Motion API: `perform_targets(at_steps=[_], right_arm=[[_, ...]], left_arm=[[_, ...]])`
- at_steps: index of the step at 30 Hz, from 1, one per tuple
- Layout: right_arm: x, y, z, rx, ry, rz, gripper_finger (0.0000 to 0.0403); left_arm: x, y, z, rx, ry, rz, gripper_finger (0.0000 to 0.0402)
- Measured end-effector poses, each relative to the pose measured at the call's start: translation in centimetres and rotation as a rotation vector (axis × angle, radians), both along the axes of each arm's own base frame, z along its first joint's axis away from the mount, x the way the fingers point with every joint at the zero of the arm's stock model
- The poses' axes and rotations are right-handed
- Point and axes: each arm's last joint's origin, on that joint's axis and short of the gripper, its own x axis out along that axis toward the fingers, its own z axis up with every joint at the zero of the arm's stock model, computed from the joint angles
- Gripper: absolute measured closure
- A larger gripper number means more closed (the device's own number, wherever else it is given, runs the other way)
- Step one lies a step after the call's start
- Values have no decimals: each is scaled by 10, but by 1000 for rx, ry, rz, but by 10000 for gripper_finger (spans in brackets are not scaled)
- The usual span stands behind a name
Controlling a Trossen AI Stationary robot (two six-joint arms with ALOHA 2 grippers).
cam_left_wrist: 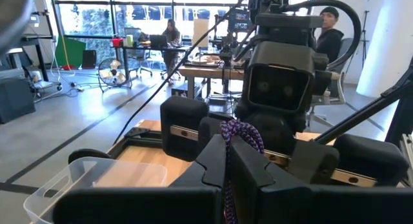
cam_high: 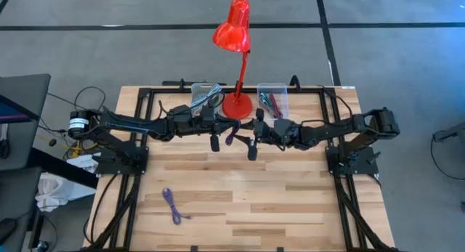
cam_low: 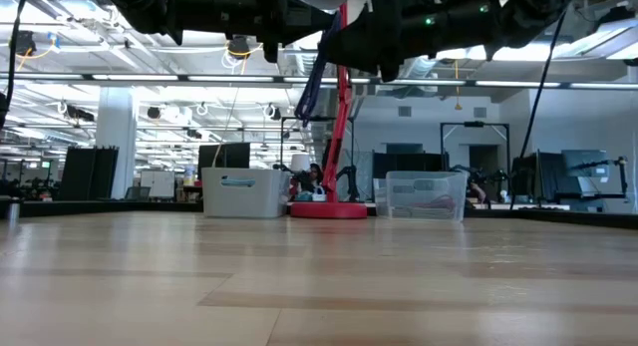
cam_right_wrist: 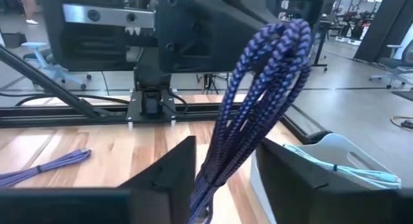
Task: Pick & Place USB Port
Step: Put the black and purple charger cable into the transparent bin
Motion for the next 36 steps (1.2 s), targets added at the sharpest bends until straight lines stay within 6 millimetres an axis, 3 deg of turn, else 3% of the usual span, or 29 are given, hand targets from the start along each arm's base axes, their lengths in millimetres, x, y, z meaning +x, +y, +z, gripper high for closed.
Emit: perform_targets(at_steps=[8, 10, 22, 36], right_arm=[[0, -2, 0, -11, 4, -6, 375], [0, -2, 0, -18, 6, -7, 391], [-8, -8, 6, -86, 58, -62, 398], [-35, -26, 28, -117, 142, -155, 402]], left_arm=[[0, 0, 0, 1, 0, -1, 395], [0, 0, 0, 1, 0, -1, 395], [-1, 1, 1, 51, 1, 36, 394], [-27, 4, 21, 43, -4, 109, 365]])
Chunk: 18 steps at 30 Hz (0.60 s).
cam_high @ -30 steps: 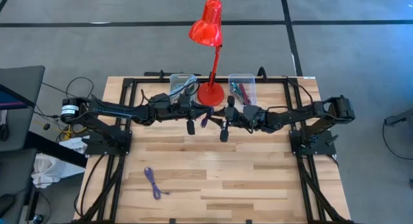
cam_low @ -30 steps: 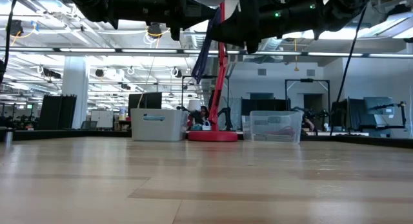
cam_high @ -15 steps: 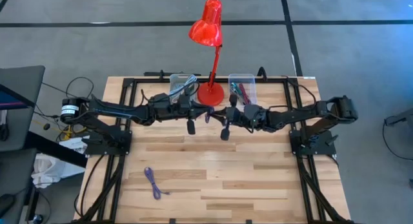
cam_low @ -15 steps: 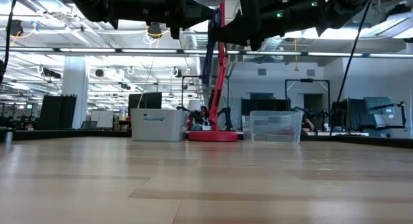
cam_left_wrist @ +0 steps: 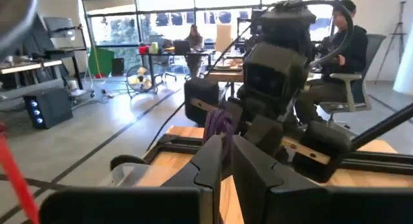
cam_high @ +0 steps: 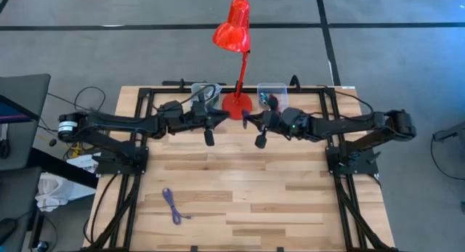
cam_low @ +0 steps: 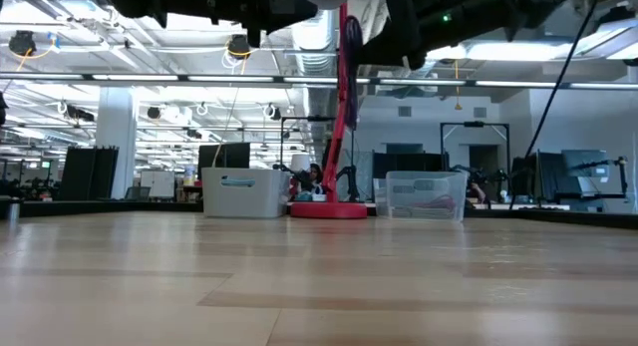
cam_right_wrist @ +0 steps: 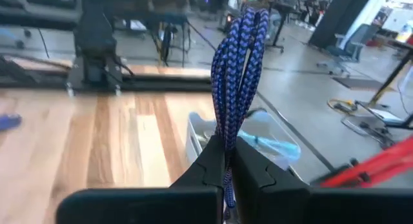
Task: Pick & Place USB Port
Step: Put the black and purple charger cable into the transparent bin
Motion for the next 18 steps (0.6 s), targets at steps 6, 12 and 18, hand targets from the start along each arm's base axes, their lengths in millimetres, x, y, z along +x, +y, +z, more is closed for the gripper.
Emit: perform_targets(at_steps=[6, 12, 18], right_arm=[[-13, -20, 2, -10, 72, -95, 402], [-30, -45, 5, -6, 128, -198, 403], [-46, -68, 2, 16, 195, -300, 403]], left_arm=[[-6, -1, -5, -21, 101, 1, 366], [-7, -1, -7, -29, 137, 13, 366], [-7, -1, -8, -31, 145, 12, 366]])
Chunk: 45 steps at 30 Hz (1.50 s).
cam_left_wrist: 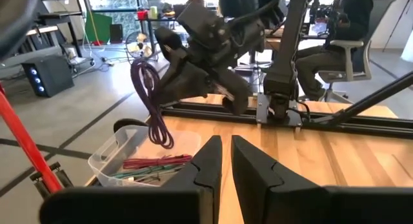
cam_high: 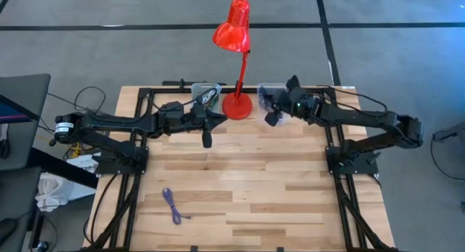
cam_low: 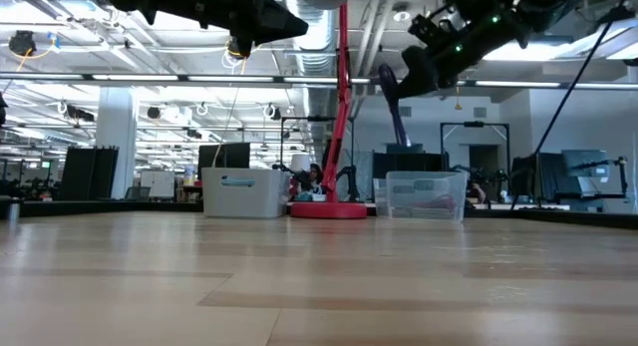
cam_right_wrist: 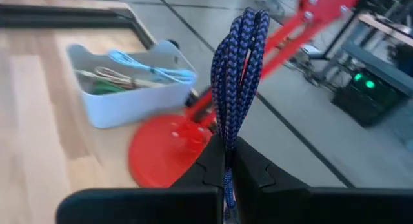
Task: Pick & Place USB Port
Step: Put the black and purple charger cable into the transparent bin
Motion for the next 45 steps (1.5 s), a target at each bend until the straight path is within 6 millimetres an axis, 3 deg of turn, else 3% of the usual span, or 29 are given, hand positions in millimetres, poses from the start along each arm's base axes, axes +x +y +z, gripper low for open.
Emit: perform_targets(at_steps=[11, 16, 35, 45], right_arm=[[-27, -40, -10, 69, 88, -173, 403], [-36, -51, -14, 152, 73, -170, 403], [-12, -93, -101, 341, 229, -210, 403], [-8, -98, -111, 347, 205, -211, 387]], left_arm=[[0, 0, 0, 0, 0, 0, 366], [0, 0, 0, 0, 0, 0, 366], [0, 0, 0, 0, -1, 0, 366], [0, 0, 0, 1, -1, 2, 366]])
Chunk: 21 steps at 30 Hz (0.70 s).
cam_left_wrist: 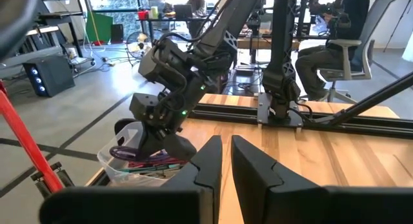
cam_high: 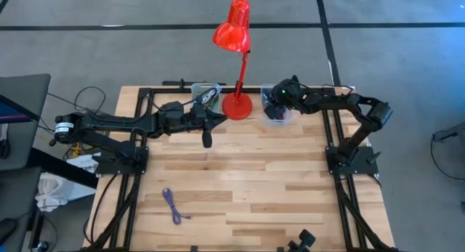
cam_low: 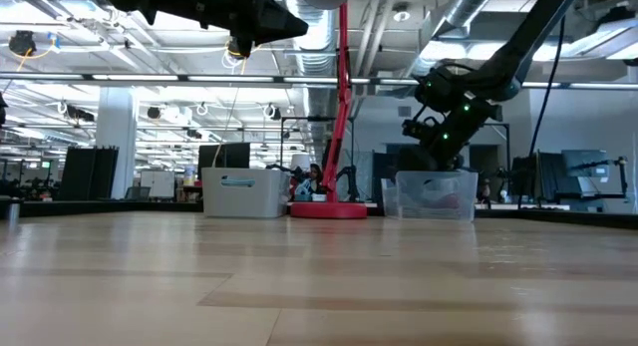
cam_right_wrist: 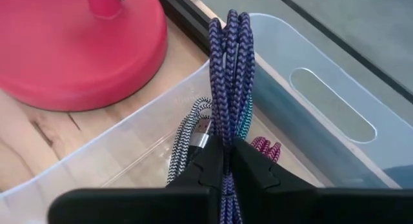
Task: Pick & Place USB Port
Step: Put the black and purple charger cable into the transparent bin, then put the purple charger cable into the gray bin
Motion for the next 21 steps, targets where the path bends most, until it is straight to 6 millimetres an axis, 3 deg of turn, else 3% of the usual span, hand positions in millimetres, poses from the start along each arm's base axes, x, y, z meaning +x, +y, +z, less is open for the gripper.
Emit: perform_targets(at_steps=[15, 21], right_arm=[[0, 0, 2, -29, 9, -1, 286], [-5, 5, 28, -90, -35, 23, 250]], left_arm=[[0, 1, 0, 1, 0, 24, 366], [0, 1, 0, 26, 6, 26, 366]])
